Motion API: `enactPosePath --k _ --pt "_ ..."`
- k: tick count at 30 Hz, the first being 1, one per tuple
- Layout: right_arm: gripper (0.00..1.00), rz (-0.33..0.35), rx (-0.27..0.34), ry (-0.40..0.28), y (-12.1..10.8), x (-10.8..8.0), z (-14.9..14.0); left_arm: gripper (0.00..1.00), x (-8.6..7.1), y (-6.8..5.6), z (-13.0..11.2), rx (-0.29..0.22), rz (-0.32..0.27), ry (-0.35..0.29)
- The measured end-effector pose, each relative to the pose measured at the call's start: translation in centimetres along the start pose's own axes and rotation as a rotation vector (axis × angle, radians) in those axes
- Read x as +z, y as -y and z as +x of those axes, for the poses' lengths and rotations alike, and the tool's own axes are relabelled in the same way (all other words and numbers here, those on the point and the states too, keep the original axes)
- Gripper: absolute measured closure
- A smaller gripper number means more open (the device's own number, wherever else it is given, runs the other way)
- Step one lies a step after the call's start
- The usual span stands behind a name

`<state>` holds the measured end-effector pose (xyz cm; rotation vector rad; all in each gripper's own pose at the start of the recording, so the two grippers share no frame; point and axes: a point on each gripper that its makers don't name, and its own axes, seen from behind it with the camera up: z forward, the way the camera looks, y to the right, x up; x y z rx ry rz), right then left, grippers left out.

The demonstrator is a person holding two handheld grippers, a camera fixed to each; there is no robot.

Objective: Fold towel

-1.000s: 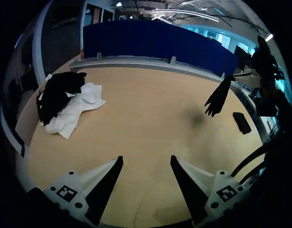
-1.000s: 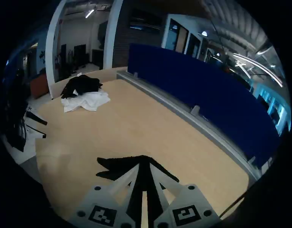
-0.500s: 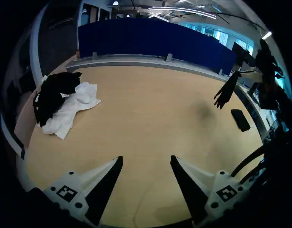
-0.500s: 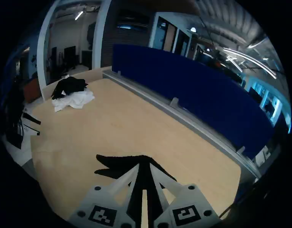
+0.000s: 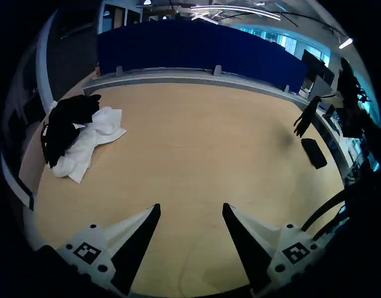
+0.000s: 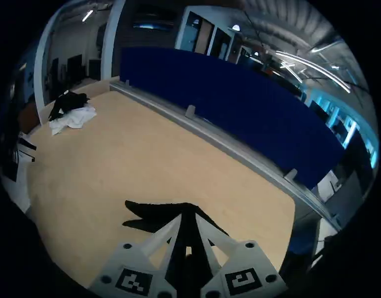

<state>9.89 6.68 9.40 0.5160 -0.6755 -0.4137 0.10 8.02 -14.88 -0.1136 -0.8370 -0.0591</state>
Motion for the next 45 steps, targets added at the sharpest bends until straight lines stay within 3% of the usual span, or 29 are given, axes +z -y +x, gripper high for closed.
enactPosePath --k 7,15,30,45 --pt "0.96 -0.029 0.048 0.022 -4.2 0.1 -2.6 0.07 0.0 -0.4 0.3 0.006 0.009 0.012" --pt "0.96 -0.030 0.082 0.029 -6.1 0.9 -4.1 0.08 0.1 -1.3 0.3 0.015 0.011 0.020" --pt "0.96 -0.010 0.094 0.053 -6.4 1.6 -6.3 0.08 0.2 -2.3 0.1 0.035 0.010 0.030" --pt "0.96 0.031 0.126 0.149 -4.6 -1.9 -13.5 0.07 0.5 -4.0 0.2 0.056 -0.013 0.034"
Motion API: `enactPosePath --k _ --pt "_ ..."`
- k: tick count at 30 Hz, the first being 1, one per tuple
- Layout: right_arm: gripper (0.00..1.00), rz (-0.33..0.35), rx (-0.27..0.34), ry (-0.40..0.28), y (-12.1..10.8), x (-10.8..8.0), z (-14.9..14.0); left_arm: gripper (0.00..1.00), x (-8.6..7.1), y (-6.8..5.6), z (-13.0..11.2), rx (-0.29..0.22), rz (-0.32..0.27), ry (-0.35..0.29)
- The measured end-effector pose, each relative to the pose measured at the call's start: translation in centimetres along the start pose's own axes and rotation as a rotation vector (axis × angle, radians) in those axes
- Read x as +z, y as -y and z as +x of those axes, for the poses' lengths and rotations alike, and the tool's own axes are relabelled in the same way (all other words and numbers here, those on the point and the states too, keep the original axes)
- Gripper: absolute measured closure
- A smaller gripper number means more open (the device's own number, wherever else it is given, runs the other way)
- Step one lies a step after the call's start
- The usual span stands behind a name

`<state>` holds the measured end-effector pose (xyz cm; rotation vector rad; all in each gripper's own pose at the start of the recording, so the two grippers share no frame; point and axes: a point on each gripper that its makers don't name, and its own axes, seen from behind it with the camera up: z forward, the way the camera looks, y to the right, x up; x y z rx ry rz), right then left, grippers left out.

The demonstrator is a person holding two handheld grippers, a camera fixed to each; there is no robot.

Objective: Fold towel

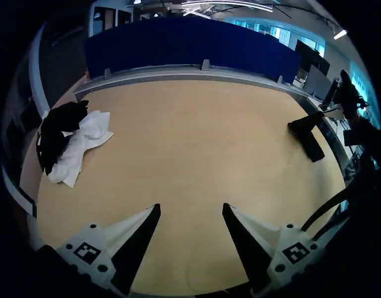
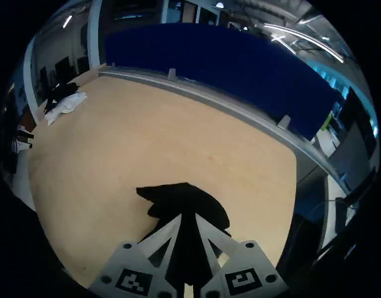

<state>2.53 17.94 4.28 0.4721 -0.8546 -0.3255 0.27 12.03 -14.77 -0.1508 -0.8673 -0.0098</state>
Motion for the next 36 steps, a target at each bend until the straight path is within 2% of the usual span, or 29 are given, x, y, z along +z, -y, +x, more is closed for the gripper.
enactPosePath --k 6,15,21,27,36 --pt "0.96 0.001 0.032 0.027 -0.1 -0.7 -2.8 0.07 -0.1 -0.3 0.3 0.003 -0.008 0.000" --pt "0.96 -0.001 0.069 0.019 -0.2 -1.7 -3.8 0.07 -0.2 -0.8 0.6 0.019 -0.016 -0.001" --pt "0.96 0.001 0.096 0.032 0.3 -2.5 -5.5 0.08 -0.4 -1.1 0.9 0.019 -0.021 -0.006" --pt "0.96 -0.015 0.162 0.058 0.5 -2.9 -8.8 0.08 -0.7 -0.9 0.9 0.021 -0.019 -0.007" --pt "0.96 -0.061 0.235 0.161 0.7 -2.5 -15.0 0.08 -0.7 -0.8 0.8 0.036 -0.015 -0.003"
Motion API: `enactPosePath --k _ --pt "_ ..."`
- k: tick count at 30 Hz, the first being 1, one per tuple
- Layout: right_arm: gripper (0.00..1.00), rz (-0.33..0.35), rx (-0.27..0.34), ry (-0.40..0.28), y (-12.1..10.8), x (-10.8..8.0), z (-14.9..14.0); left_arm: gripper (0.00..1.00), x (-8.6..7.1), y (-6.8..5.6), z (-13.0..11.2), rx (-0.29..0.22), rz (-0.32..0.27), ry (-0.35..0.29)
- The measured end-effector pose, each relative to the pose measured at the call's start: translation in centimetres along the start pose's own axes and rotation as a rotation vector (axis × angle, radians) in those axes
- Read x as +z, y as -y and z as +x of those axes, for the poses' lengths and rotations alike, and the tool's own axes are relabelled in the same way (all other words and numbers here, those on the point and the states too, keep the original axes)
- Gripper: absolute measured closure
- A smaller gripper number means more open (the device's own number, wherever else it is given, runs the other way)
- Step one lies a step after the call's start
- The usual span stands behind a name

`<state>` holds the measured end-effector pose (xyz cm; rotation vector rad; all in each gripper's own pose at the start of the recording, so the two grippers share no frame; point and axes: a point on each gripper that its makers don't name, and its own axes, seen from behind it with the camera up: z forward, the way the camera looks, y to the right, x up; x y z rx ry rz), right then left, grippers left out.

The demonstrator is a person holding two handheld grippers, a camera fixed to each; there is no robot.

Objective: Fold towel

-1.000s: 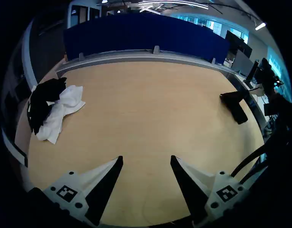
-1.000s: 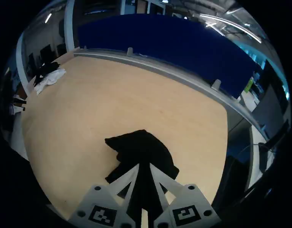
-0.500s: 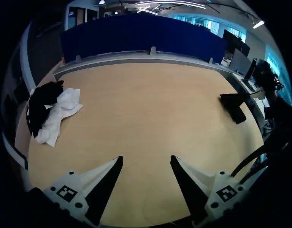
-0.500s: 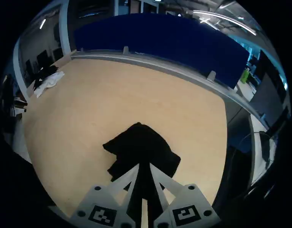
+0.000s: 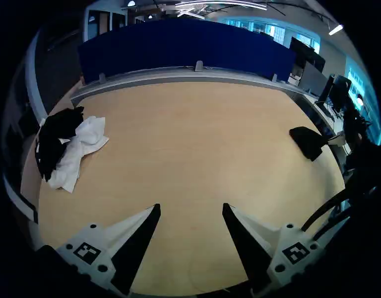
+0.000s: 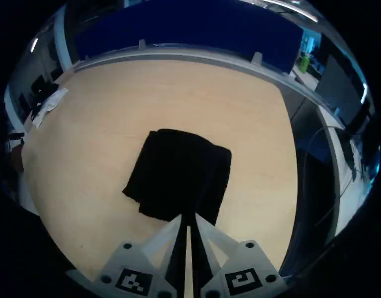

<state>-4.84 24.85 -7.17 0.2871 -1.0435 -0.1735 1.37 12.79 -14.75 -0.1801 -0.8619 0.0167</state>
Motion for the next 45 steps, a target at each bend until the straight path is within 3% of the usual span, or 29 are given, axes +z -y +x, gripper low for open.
enactPosePath --k 8,21,32,42,45 --pt "0.96 -0.028 0.059 0.024 -0.1 1.9 -1.6 0.07 0.2 -0.3 -0.1 0.021 -0.001 0.006" --pt "0.96 -0.064 0.096 0.075 -0.4 4.1 -3.1 0.07 0.0 -0.7 0.1 0.040 -0.007 0.008" --pt "0.90 -0.086 0.111 0.072 -0.8 4.2 -3.4 0.07 0.2 -0.3 0.3 0.039 -0.004 0.007" --pt "0.44 -0.106 0.093 0.052 -0.9 4.1 -3.6 0.07 0.4 -0.4 0.4 0.042 -0.006 0.008" --pt "0.39 -0.106 0.094 0.053 -0.9 4.2 -3.7 0.08 0.4 -0.4 0.5 0.043 -0.007 0.009"
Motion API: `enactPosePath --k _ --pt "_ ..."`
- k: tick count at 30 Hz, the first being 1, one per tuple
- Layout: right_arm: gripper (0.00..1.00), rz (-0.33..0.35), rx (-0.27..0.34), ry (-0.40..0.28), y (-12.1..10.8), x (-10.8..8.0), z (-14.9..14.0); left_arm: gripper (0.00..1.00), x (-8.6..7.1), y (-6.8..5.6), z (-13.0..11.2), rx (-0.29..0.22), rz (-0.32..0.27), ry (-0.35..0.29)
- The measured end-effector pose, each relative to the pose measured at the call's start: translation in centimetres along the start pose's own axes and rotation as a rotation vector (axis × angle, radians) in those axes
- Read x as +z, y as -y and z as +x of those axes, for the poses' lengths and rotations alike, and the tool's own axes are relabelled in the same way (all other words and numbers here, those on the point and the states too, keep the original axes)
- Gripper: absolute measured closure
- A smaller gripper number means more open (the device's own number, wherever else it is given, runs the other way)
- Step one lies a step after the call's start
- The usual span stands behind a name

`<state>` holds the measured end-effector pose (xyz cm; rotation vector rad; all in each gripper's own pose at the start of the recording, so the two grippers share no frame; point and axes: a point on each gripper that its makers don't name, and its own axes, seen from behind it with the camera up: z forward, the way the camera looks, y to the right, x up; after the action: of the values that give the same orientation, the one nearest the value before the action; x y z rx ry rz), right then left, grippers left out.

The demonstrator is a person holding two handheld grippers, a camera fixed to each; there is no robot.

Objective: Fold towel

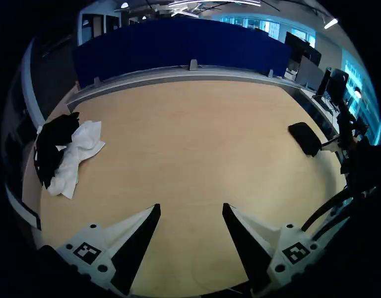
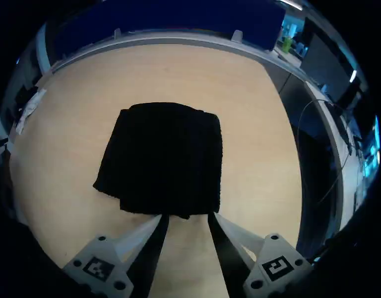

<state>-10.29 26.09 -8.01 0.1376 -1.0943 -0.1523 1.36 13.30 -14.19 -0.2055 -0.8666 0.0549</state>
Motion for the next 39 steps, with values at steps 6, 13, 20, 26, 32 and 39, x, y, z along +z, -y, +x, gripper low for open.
enactPosePath --k 6,13,20,26,32,39 --pt "0.28 0.011 -0.008 -0.016 0.5 -0.4 0.2 0.07 -0.1 0.0 0.2 0.004 0.001 -0.002" --pt "0.05 0.017 -0.022 -0.092 1.5 -1.8 2.3 0.07 0.0 -0.2 0.2 -0.004 -0.001 -0.004" --pt "0.00 0.017 -0.012 -0.142 2.4 -2.3 3.9 0.07 0.0 -0.2 0.4 -0.003 -0.001 -0.006" --pt "0.00 0.016 0.028 -0.187 4.0 -1.8 5.1 0.07 -0.1 -0.1 0.5 0.001 -0.001 -0.007" --pt "0.00 0.006 0.059 -0.200 5.5 -0.7 4.8 0.08 -0.2 0.2 0.6 0.007 0.004 -0.007" --pt "0.00 -0.027 0.082 -0.185 6.2 1.0 3.3 0.07 -0.4 0.6 0.3 0.004 0.008 -0.002"
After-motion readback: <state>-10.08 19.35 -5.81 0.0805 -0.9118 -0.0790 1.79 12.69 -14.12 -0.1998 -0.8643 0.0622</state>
